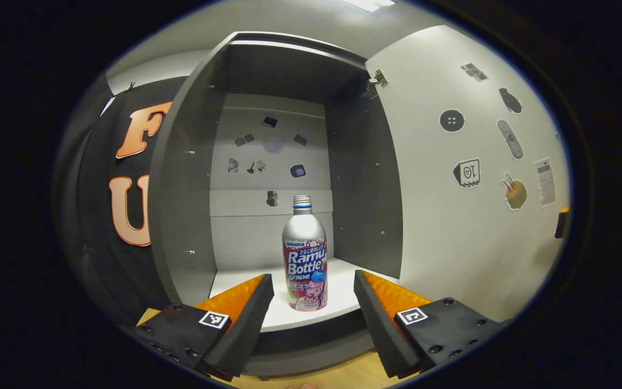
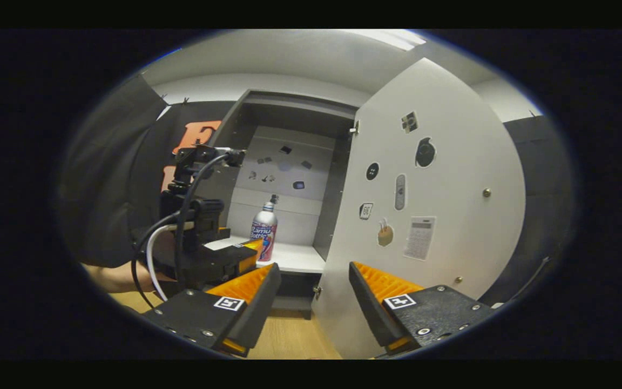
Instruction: Open the cabinet door with the right hand, grasp the bottle in the cabinet with the left hand and place it on the coaster, then close the cabinet door with the right hand.
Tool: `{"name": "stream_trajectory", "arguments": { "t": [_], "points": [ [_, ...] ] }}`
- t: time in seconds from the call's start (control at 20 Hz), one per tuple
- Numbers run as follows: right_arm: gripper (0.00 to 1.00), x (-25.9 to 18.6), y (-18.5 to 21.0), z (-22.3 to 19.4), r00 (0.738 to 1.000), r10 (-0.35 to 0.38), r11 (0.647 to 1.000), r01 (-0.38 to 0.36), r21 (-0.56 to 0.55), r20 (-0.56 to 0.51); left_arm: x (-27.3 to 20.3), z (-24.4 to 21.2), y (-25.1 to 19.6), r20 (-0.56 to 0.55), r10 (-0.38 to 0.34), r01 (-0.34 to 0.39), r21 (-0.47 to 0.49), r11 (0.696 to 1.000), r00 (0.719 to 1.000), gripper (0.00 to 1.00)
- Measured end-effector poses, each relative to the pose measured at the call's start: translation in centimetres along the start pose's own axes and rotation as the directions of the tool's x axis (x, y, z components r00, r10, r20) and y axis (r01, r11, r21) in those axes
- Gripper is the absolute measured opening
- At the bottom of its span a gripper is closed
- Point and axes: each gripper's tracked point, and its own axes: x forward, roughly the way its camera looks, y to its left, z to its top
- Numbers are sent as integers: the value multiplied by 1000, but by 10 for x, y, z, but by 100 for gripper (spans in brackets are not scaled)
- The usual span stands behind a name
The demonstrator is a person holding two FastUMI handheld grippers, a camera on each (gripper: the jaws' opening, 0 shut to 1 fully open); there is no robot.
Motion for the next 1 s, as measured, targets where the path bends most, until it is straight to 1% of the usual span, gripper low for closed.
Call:
{"name": "stream_trajectory", "arguments": {
  "t": [0.05, 0.1, 0.15, 0.25, 0.5, 0.7, 0.8, 0.85, 1.0],
  "points": [
    [85, 7, -1, -1, 1000, -26, 1000, 26, -7, -3, 10, -1, 3, -1, -4, 4, -3, 1000, 1000, 97],
    [87, 14, -5, -3, 999, -49, 999, 49, -9, -5, 19, -3, 5, -1, -8, 8, -6, 1000, 1000, 97],
    [90, 19, -3, -4, 998, -56, 998, 56, 0, -6, 30, -3, 7, 0, -12, 12, -8, 1000, 1000, 97],
    [93, 27, 2, -3, 998, -57, 998, 57, 31, -11, 47, -6, 11, 4, -18, 18, -10, 1000, 1000, 97],
    [94, 45, 1, -14, 995, -82, 996, 84, 38, -53, 90, -16, 12, -3, -36, 36, 8, 999, 999, 97],
    [94, 46, 1, -22, 994, -79, 995, 83, 56, -74, 102, -21, 8, -9, -53, 53, 7, 999, 999, 97],
    [94, 42, -3, -23, 994, -77, 995, 82, 56, -80, 102, -20, 6, -4, -49, 49, -1, 999, 999, 94],
    [94, 41, -5, -23, 994, -76, 995, 81, 58, -80, 102, -20, 6, -5, -45, 45, -4, 999, 999, 86],
    [94, 32, -10, -20, 994, -79, 994, 84, 70, -71, 98, -19, 7, -7, -39, 39, 2, 999, 999, 84]
  ]
}}
